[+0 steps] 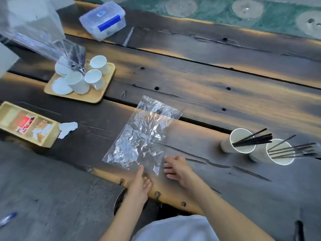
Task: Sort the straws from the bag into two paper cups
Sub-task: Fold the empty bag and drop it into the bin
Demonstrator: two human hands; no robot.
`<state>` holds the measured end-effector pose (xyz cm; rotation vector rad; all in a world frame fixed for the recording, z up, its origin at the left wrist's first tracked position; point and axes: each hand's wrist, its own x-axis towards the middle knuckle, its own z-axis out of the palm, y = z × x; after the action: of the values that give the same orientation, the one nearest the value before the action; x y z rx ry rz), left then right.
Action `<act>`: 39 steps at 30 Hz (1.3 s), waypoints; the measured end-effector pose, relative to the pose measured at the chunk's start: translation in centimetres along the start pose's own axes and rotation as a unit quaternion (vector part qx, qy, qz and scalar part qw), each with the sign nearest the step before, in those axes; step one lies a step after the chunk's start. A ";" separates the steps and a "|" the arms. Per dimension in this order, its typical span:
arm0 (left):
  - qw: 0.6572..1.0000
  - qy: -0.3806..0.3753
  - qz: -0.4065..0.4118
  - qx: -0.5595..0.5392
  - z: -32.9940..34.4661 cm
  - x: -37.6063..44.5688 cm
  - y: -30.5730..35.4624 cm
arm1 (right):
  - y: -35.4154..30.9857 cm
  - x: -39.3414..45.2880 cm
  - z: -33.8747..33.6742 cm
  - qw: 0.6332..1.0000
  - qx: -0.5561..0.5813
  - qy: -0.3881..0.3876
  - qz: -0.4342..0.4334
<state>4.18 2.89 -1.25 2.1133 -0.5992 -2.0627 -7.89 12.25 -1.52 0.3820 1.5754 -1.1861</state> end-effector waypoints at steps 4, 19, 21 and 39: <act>0.993 -0.101 -0.054 -0.020 1.0 0.4 -0.6 | 1.1 0.4 1.9 0.998 -0.044 -0.041 -0.023; 0.987 -0.094 0.028 0.124 1.4 1.4 -3.4 | -2.3 2.5 -6.4 0.987 0.063 0.126 -0.075; 0.987 -0.110 0.020 0.116 1.0 1.6 -3.3 | -2.8 2.9 -6.9 0.986 0.071 0.127 -0.075; 0.987 -0.111 -0.036 0.114 -2.6 2.8 -4.1 | -5.4 6.3 -9.0 0.963 0.219 0.152 -0.035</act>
<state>7.51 5.11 -5.15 2.0588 -0.8365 -2.3945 -19.26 15.24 -5.00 0.8354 1.5834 -1.5950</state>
